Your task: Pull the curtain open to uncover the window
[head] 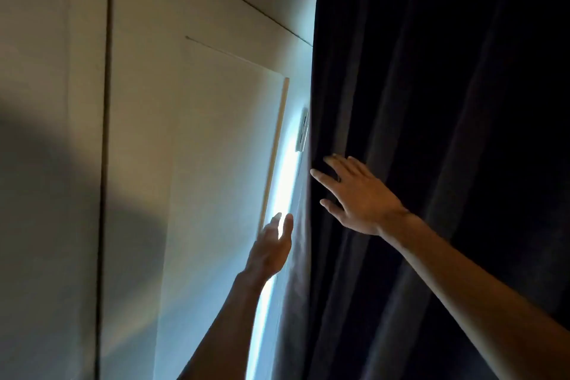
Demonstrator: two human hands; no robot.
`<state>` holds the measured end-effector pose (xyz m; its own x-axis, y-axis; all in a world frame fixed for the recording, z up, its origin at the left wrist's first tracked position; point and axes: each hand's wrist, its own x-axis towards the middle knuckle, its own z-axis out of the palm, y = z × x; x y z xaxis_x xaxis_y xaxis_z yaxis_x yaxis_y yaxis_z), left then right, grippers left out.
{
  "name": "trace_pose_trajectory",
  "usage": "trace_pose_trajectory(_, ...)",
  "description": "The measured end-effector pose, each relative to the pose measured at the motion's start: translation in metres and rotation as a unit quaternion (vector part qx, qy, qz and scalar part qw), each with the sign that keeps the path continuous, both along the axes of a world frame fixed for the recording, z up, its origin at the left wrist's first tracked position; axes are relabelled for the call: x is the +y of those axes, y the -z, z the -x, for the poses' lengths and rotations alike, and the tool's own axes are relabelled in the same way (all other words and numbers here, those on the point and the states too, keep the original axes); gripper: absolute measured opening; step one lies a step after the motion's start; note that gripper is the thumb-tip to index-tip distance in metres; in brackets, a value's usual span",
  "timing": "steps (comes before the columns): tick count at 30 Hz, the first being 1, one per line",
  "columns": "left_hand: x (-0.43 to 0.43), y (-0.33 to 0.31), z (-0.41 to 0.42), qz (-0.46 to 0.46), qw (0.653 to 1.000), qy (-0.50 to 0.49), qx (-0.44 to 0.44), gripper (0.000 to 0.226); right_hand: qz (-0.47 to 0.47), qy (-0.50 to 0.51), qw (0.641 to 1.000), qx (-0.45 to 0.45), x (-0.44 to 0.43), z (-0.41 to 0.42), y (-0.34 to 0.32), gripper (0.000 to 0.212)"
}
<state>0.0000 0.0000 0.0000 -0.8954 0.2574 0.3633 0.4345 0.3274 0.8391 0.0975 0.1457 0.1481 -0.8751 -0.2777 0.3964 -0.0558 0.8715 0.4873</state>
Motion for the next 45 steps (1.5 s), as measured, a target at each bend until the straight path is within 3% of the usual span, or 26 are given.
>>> trace_pose_trajectory(3, 0.016, 0.010, 0.015, -0.006, 1.000, 0.009, -0.016, 0.090, -0.065, -0.040, 0.994, 0.072, -0.004, 0.019, -0.020, 0.051)
trace_pose_trajectory(5, 0.025, 0.023, 0.020, 0.022, 1.000, -0.008, 0.002, 0.084, -0.110, -0.062, 0.988, 0.090, -0.011, 0.031, -0.037, 0.048)
trace_pose_trajectory(9, 0.035, 0.047, 0.024, 0.041, 0.999, -0.012, 0.021, 0.070, -0.213, -0.064, 0.974, 0.043, -0.028, 0.051, -0.056, 0.058)
trace_pose_trajectory(14, 0.045, 0.069, 0.036, 0.027, 0.999, 0.009, 0.015, 0.074, -0.289, -0.045, 0.956, 0.002, -0.057, 0.074, -0.056, 0.061)
trace_pose_trajectory(20, 0.053, 0.078, 0.028, 0.027, 0.998, 0.017, 0.048, 0.076, -0.197, 0.005, 0.978, -0.074, -0.053, 0.088, -0.058, 0.064)
trace_pose_trajectory(25, 0.061, 0.085, 0.029, -0.023, 0.999, 0.033, 0.022, 0.082, -0.243, 0.077, 0.963, -0.087, -0.039, 0.095, -0.059, 0.077)
trace_pose_trajectory(29, 0.071, 0.086, 0.028, -0.127, 0.989, 0.075, -0.029, 0.070, -0.270, 0.087, 0.955, -0.084, -0.029, 0.090, -0.053, 0.095)
trace_pose_trajectory(35, 0.074, 0.088, 0.023, -0.187, 0.973, 0.112, -0.077, 0.084, -0.290, 0.081, 0.951, -0.072, -0.012, 0.081, -0.048, 0.096)
trace_pose_trajectory(39, 0.072, 0.098, 0.016, -0.153, 0.986, 0.063, -0.018, 0.052, -0.310, 0.050, 0.948, -0.044, -0.003, 0.076, -0.045, 0.083)
trace_pose_trajectory(45, 0.063, 0.107, 0.004, -0.188, 0.980, -0.055, 0.040, 0.015, -0.339, -0.007, 0.941, -0.010, -0.001, 0.072, -0.041, 0.066)
